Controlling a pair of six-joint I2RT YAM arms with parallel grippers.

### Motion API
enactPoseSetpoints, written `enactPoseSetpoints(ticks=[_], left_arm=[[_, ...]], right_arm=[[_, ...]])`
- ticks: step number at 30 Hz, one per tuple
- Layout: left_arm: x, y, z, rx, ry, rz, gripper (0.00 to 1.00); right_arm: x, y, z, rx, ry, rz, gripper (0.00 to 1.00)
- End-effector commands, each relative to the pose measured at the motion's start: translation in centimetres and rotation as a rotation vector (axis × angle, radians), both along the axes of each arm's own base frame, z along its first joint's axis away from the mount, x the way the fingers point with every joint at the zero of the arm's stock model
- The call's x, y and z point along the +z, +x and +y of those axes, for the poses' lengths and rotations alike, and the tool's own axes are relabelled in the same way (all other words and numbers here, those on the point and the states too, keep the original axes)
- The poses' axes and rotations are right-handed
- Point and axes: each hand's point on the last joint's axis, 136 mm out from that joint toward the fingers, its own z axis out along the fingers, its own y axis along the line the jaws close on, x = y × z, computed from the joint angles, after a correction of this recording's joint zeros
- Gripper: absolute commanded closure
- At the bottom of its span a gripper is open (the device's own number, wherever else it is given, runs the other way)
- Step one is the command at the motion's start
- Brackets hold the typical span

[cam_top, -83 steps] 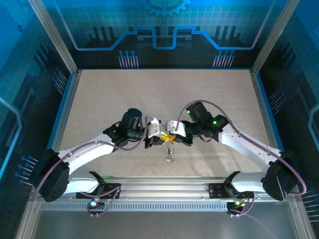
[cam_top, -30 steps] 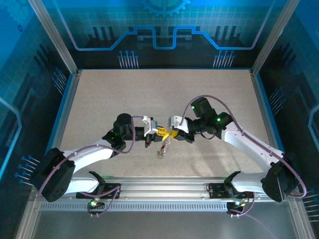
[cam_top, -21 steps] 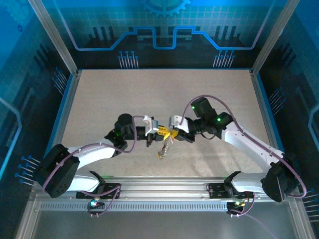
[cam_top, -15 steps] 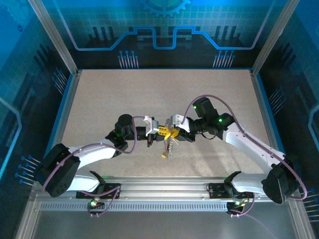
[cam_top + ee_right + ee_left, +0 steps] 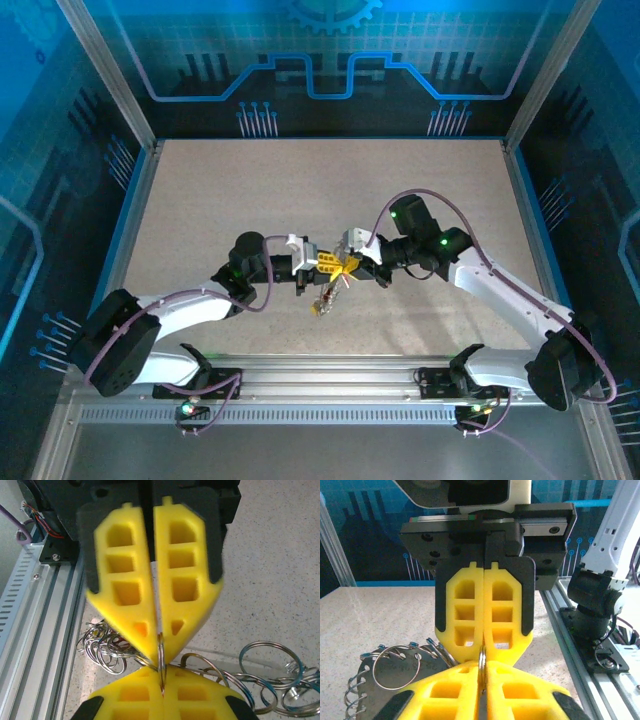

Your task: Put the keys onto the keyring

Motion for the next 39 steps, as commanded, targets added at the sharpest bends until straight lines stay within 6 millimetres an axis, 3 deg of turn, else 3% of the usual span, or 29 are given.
enactPoseSetpoints(ticks=[1, 9, 20, 24, 26, 34, 39], left_arm=[[-1.0, -0.7, 0.2, 0.003, 0.068, 0.0, 0.85], [-3.3, -0.8, 1.0, 0.024, 0.217, 0.072, 0.84], [-2.8, -0.8, 0.9, 0.016, 0.226, 0.08, 0.87], [-2.8, -1.0, 0.8, 0.009, 0.226, 0.085, 0.9], [-2.6, -1.1, 0.7, 0.003, 0.221, 0.093, 1.0], [-0.1, -1.1, 0.9, -0.006, 0.075, 0.069, 1.0], [1.1, -1.0, 1.2, -0.005, 0.009, 0.03, 1.0]], right_arm=[[1.0, -0.2, 0.6, 0.034, 0.019, -0.033, 1.0], [-0.7, -0.2, 0.9, 0.041, -0.138, -0.093, 1.0], [-2.7, -0.9, 1.3, 0.084, -0.291, -0.145, 1.0], [-2.5, -1.0, 1.4, 0.087, -0.284, -0.151, 1.0], [-2.5, -1.0, 1.4, 0.087, -0.28, -0.152, 1.0], [-0.2, -1.3, 1.0, 0.071, -0.099, -0.125, 0.83], [0.2, -1.5, 0.8, 0.072, -0.057, -0.114, 0.82]])
